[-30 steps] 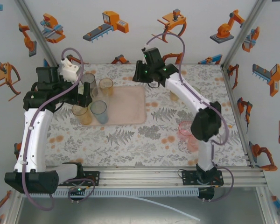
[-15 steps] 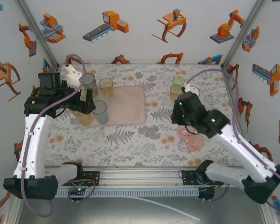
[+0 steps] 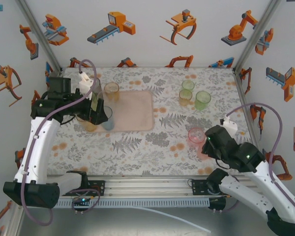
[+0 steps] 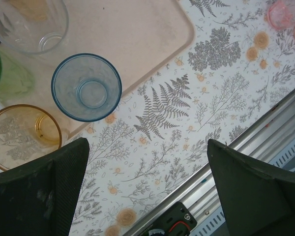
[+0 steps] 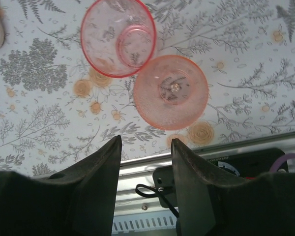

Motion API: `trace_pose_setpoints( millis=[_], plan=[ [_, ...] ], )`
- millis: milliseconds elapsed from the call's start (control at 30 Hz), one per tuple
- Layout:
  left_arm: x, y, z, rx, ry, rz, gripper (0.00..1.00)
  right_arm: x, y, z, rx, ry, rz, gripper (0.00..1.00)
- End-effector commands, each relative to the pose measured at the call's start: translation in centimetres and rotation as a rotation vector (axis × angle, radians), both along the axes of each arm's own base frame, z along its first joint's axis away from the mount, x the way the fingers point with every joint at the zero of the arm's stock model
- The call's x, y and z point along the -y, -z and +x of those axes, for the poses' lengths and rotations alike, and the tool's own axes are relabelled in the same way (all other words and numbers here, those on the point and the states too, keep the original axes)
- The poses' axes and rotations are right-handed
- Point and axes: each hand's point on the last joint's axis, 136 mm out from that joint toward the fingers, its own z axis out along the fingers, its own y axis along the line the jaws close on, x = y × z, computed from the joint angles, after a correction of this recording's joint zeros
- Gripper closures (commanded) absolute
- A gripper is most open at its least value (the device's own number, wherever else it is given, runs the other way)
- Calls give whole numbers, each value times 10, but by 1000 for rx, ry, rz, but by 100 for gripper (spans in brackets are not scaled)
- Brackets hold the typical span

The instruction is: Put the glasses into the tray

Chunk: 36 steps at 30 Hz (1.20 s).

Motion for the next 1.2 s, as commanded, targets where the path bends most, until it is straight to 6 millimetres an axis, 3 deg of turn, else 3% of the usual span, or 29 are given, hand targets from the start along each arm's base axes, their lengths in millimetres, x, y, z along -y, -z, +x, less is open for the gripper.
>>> trace_pose_setpoints(
  millis=[0, 100, 267, 500, 900, 1167],
  plan=[
    [1, -14, -16, 45, 49, 13, 3, 30, 16, -22, -46, 130, -24, 55],
    [-1, -8, -18, 46, 39, 24, 3, 40, 14, -26, -4, 148, -16, 56],
    [-1, 8, -19, 20, 18, 7, 3, 25, 19, -21, 9, 131, 68, 58],
    [-11, -1, -23, 55, -12, 51, 3, 26, 32, -14, 5, 178, 37, 54],
    [-5, -11, -29, 82, -2, -1, 3, 18, 11, 6, -41, 149, -96, 54],
    [-2, -19, -31, 89, 6, -27, 3, 5, -30, 37, -23, 62, -100, 54]
  ],
)
